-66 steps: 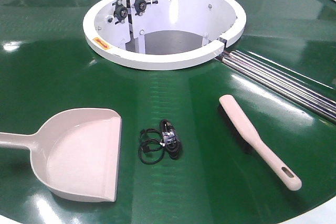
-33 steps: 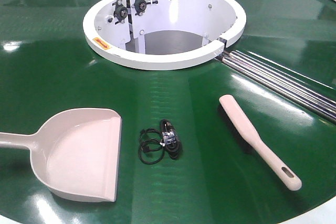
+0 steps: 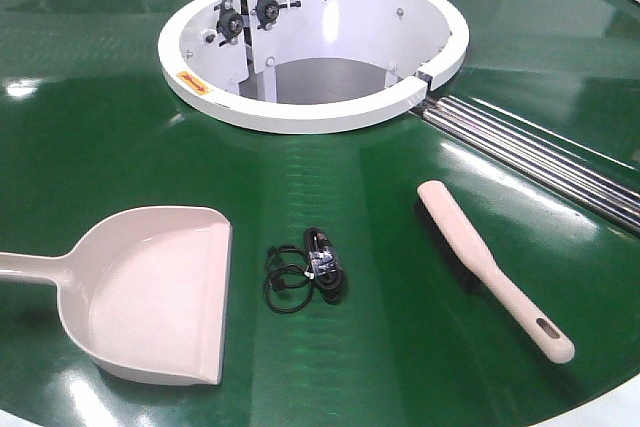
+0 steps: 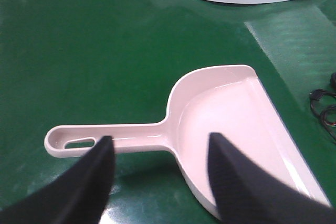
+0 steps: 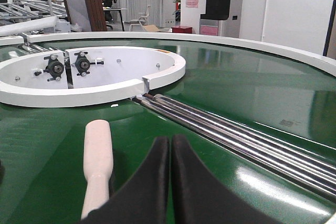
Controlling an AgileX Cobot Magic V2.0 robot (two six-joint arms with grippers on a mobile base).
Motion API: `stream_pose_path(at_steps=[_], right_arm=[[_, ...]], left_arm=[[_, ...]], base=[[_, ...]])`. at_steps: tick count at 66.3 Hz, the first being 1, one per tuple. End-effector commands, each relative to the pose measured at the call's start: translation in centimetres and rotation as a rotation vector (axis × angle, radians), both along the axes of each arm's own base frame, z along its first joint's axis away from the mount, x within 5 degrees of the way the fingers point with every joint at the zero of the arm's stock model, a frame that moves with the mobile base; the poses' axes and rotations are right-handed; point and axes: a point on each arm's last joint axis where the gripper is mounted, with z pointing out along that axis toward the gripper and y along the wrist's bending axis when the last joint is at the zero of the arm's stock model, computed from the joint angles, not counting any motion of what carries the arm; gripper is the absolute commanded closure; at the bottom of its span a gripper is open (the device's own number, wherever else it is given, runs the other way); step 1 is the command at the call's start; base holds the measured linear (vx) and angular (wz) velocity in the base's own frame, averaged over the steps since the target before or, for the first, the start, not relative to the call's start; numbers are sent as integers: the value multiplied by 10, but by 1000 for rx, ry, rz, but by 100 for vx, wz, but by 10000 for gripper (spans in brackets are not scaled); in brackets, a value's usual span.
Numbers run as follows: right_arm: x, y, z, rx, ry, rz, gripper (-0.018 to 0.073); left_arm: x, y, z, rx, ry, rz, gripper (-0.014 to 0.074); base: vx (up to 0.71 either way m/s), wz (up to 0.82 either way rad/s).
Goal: Clean and inspect green conveyor with broom and dustpan
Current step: 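Reach the left gripper down and grasp the pink dustpan handle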
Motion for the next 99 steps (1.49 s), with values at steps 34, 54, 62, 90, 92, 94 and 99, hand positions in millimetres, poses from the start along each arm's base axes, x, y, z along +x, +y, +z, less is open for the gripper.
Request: stream_pose_path(at_steps=[34, 54, 62, 90, 92, 94, 99], right_arm=[[-1, 0, 6, -3, -78, 0, 568], [-1, 0, 6, -3, -78, 0, 568], [-1, 0, 6, -3, -78, 0, 568], [-1, 0, 6, -3, -78, 0, 568], [-1, 0, 6, -3, -78, 0, 568], [-1, 0, 6, -3, -78, 0, 568], [-1, 0, 6, -3, -78, 0, 568]], left_arm=[[34, -2, 73, 359, 67, -241, 152], [112, -6, 80, 568, 327, -502, 164], [137, -8, 76, 663, 323, -596, 164], [156, -4, 38, 821, 538, -801, 23], [158, -4, 36, 826, 542, -813, 24], [160, -5, 34, 830, 539, -819, 24], [164, -8, 29, 832, 546, -849, 24]], base=[[0, 0], [0, 0], [0, 0], [0, 0], [0, 0], [0, 0], [0, 0]])
